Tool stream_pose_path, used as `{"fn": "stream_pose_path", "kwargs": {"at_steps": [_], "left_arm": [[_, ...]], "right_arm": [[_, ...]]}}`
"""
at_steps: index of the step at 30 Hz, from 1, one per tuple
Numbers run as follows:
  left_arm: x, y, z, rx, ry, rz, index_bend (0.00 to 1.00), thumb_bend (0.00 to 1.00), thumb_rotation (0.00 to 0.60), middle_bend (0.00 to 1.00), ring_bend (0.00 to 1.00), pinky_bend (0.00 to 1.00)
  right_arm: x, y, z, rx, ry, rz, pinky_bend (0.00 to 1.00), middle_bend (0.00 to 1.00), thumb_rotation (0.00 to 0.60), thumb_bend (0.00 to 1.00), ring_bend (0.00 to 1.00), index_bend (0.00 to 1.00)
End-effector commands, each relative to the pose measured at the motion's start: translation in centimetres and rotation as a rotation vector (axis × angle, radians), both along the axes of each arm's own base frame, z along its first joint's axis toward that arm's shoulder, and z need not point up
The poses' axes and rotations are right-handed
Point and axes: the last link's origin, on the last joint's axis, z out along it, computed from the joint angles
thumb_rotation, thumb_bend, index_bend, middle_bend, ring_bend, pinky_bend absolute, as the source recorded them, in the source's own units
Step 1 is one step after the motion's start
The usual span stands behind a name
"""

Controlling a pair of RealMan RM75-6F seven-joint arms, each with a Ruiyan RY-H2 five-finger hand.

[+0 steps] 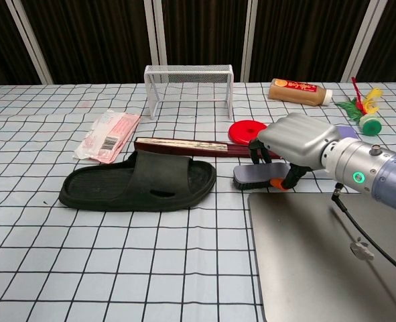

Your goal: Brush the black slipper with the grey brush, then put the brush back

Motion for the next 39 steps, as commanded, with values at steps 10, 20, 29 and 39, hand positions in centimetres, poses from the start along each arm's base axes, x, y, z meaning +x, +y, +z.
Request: {"fn": "stream_pose_path", "kwargs": {"at_steps": [10,20,29,39], "left_arm": [[0.0,-0.1,0.0,-0.005,0.003,-0.003,0.0,0.03,0.6,0.0,0.0,0.0],[-0.2,0.0,-1.0,-0.058,0.033,0.01,0.02,0.38,0.6,0.0,0.0,0.0],[0.5,0.4,-2.0,-0.107,0.07,-0.005,0.04,0.55,0.6,0.0,0.0,0.0],[3.9,3.0,-4.0,-0.173,0.033,-0.157,0.0,0.55,0.6,0.0,0.0,0.0]], "right_arm": [[0.5,0.0,-0.4,-0.011,-0.024,0.04,0.52,0.64,0.6,0.59,0.44,0.67],[0.6,0.1,0.7,-0.029,-0.046,0.064,0.57,0.68,0.6,0.79,0.5,0.72],[1.3,0.5,2.9,-0.075,-0.055,0.1,0.57,0.68,0.6,0.8,0.5,0.72],[3.9,1.5,3.3,-0.072,-0.087,0.128,0.57,0.68,0.6,0.81,0.5,0.72]]}}
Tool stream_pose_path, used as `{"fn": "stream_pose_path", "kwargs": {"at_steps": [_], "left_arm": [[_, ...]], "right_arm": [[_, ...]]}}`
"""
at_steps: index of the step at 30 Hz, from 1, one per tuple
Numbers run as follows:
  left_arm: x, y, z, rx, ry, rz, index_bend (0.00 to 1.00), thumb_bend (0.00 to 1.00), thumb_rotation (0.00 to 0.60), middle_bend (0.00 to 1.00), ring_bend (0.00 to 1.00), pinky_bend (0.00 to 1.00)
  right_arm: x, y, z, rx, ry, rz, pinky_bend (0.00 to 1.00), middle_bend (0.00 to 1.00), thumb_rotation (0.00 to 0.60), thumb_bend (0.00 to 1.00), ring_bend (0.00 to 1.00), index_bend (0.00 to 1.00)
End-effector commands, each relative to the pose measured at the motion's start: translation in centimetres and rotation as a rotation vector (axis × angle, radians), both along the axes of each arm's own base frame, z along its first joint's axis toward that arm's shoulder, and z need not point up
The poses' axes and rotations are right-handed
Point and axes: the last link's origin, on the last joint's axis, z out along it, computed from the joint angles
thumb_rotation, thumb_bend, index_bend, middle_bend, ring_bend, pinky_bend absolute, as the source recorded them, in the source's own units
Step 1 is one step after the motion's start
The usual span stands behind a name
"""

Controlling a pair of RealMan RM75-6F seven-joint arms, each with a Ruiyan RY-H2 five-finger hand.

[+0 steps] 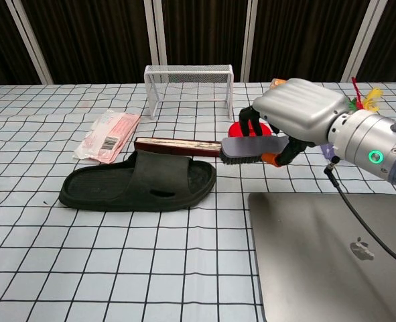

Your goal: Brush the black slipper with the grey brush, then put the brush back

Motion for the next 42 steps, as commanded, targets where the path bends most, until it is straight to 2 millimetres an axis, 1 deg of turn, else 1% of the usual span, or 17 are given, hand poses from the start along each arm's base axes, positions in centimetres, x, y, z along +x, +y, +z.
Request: {"fn": "stream_pose_path", "kwargs": {"at_steps": [1,4,6,7,10,11,13,15,19,21,23,26,32,36,42], "left_arm": [[1.8,1.0,-0.7,-0.03,-0.055,-0.073,0.0,0.55,0.6,0.0,0.0,0.0],[2.6,1.6,-1.1,-0.051,-0.055,-0.103,0.0,0.55,0.6,0.0,0.0,0.0],[3.3,1.9,-1.6,-0.074,-0.045,-0.122,0.0,0.56,0.6,0.0,0.0,0.0],[3.7,2.1,-1.9,-0.086,-0.045,-0.125,0.0,0.59,0.6,0.0,0.0,0.0],[4.8,2.5,-3.0,-0.128,-0.032,-0.148,0.0,0.74,0.6,0.02,0.0,0.0],[5.1,2.7,-3.5,-0.143,-0.027,-0.154,0.0,0.78,0.6,0.02,0.0,0.0],[5.2,2.9,-4.3,-0.162,-0.021,-0.148,0.0,0.79,0.6,0.03,0.0,0.0],[5.2,3.1,-5.3,-0.189,-0.011,-0.13,0.0,0.79,0.6,0.03,0.0,0.0],[5.5,3.2,-6.9,-0.219,-0.005,-0.144,0.0,0.74,0.6,0.11,0.04,0.0],[5.6,3.3,-7.3,-0.225,-0.014,-0.162,0.01,0.71,0.6,0.11,0.04,0.0],[5.4,3.4,-7.6,-0.23,-0.016,-0.165,0.01,0.66,0.6,0.1,0.04,0.0],[5.2,3.7,-8.0,-0.238,-0.01,-0.159,0.0,0.62,0.6,0.1,0.04,0.0],[4.8,3.9,-8.3,-0.248,-0.003,-0.141,0.0,0.62,0.6,0.1,0.04,0.0],[4.6,4.0,-8.6,-0.257,0.007,-0.13,0.0,0.62,0.6,0.08,0.04,0.0],[5.6,4.3,-9.1,-0.277,0.01,-0.161,0.0,0.62,0.6,0.07,0.04,0.0]], "right_arm": [[0.9,0.2,-0.1,0.0,0.0,0.012,0.56,0.68,0.6,0.81,0.5,0.72],[1.7,0.4,-0.2,0.005,-0.023,0.009,0.5,0.68,0.6,0.81,0.5,0.72],[2.2,0.5,-0.4,0.017,-0.054,-0.005,0.49,0.68,0.6,0.81,0.5,0.72],[2.4,0.5,-0.4,0.021,-0.061,-0.007,0.49,0.68,0.6,0.81,0.5,0.72],[3.2,0.7,-0.7,0.029,-0.068,0.0,0.49,0.68,0.6,0.81,0.5,0.72],[3.4,0.8,-0.9,0.038,-0.075,-0.003,0.49,0.68,0.6,0.81,0.5,0.72],[3.8,1.0,-1.2,0.054,-0.094,-0.013,0.49,0.68,0.6,0.81,0.5,0.72],[4.5,1.3,-1.7,0.067,-0.108,-0.014,0.49,0.68,0.6,0.81,0.5,0.72],[5.9,1.8,-2.7,0.081,-0.118,0.011,0.49,0.68,0.6,0.81,0.5,0.72],[6.4,2.0,-3.0,0.083,-0.121,0.025,0.49,0.68,0.6,0.81,0.5,0.72],[6.9,2.2,-3.2,0.084,-0.123,0.037,0.49,0.68,0.6,0.81,0.5,0.72],[7.2,2.3,-3.4,0.086,-0.125,0.037,0.49,0.68,0.6,0.81,0.5,0.72],[7.2,2.2,-3.7,0.087,-0.118,0.026,0.49,0.68,0.6,0.81,0.5,0.72],[7.5,2.4,-4.0,0.094,-0.119,0.029,0.49,0.68,0.6,0.81,0.5,0.72],[8.8,2.7,-4.7,0.101,-0.116,0.053,0.49,0.68,0.6,0.81,0.5,0.72]]}}
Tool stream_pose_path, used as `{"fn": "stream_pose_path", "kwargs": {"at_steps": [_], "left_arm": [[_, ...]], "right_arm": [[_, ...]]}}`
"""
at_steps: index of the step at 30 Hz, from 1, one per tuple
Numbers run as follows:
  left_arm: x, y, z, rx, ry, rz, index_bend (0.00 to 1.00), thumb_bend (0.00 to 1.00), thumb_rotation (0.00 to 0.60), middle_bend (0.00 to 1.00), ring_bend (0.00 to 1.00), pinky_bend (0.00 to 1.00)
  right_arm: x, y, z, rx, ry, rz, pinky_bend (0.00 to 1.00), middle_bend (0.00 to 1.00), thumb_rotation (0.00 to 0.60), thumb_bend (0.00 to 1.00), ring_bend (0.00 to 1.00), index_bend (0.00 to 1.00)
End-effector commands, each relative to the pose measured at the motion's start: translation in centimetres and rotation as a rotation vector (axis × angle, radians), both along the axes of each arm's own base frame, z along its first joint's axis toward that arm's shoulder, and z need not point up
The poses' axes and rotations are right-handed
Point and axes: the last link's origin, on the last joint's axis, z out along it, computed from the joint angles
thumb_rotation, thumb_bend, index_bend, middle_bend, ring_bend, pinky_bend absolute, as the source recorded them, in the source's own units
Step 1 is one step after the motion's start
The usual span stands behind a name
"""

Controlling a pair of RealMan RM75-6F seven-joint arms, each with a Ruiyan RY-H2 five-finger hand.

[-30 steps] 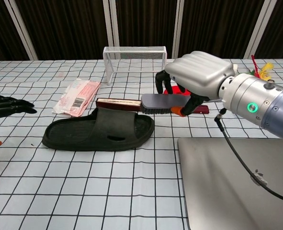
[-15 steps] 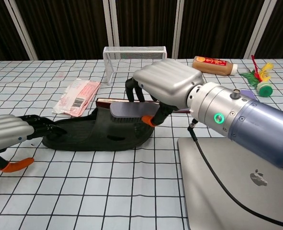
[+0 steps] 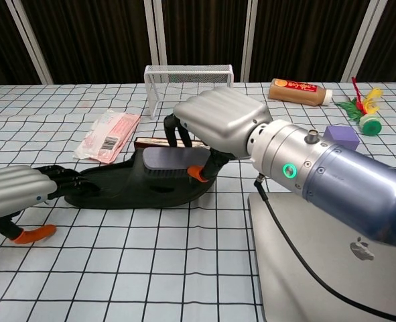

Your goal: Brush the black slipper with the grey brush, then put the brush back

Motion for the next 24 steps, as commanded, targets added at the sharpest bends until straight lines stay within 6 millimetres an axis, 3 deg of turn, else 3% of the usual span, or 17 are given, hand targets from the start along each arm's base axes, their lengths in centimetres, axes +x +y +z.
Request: {"fn": "stream_pose_path", "kwargs": {"at_steps": [1,13,24], "left_arm": [[0.5,0.0,-0.1,-0.005,-0.006,-0.015,0.0,0.62,0.6,0.07,0.04,0.0],[1.2,0.0,-0.8,-0.044,-0.006,-0.016,0.0,0.62,0.6,0.07,0.04,0.0],[1.6,-0.9,-1.5,-0.062,0.02,-0.031,0.0,0.62,0.6,0.04,0.03,0.0]], "right_arm": [[0.6,0.1,-0.4,-0.001,0.007,0.013,0.49,0.68,0.6,0.81,0.5,0.72],[2.3,0.6,-1.9,0.011,0.008,0.035,0.49,0.68,0.6,0.81,0.5,0.72],[1.3,-0.2,-2.1,0.006,0.015,0.004,0.49,0.68,0.6,0.81,0.5,0.72]]}}
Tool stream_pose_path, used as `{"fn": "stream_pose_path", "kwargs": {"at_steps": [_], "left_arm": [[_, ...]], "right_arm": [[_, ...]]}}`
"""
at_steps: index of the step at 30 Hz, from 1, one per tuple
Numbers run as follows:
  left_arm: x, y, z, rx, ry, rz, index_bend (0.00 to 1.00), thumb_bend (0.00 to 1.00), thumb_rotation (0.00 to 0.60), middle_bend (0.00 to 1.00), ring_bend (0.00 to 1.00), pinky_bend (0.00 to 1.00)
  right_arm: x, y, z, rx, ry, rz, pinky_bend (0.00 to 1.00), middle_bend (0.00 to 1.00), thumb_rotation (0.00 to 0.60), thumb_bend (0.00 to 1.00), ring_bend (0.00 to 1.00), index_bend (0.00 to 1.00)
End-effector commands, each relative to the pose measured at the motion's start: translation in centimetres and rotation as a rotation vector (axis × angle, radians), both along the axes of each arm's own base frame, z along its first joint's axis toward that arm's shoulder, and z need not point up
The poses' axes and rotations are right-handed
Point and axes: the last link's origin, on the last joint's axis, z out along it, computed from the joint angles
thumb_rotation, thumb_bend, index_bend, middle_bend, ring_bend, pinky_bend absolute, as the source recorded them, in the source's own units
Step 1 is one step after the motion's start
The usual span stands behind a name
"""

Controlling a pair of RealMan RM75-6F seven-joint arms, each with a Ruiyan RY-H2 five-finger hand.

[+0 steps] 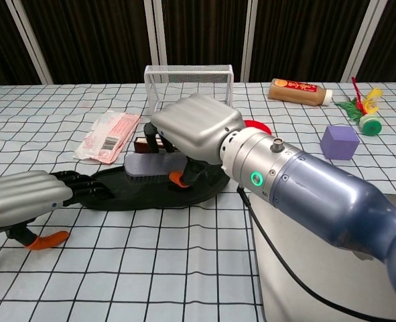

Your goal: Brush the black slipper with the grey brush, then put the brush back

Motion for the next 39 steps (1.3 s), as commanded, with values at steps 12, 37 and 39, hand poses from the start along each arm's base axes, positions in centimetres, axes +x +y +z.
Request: {"fn": "stream_pose_path", "kwargs": {"at_steps": [12,37,39], "left_arm": [[0.0,-0.7,-0.3,0.009,0.033,0.0,0.0,0.62,0.6,0.04,0.03,0.0],[-0.8,-1.0,-0.1,0.025,0.075,0.007,0.0,0.61,0.6,0.04,0.03,0.0],[-0.7,-0.9,0.0,0.026,0.075,0.007,0.0,0.61,0.6,0.04,0.03,0.0]], "right_arm": [[-0.7,-0.4,-0.4,-0.009,0.0,-0.014,0.49,0.68,0.6,0.81,0.5,0.72],[-2.8,-1.7,-0.8,-0.056,0.062,-0.051,0.49,0.68,0.6,0.81,0.5,0.72],[-3.1,-1.9,-0.8,-0.065,0.07,-0.056,0.49,0.68,0.6,0.81,0.5,0.72]]}}
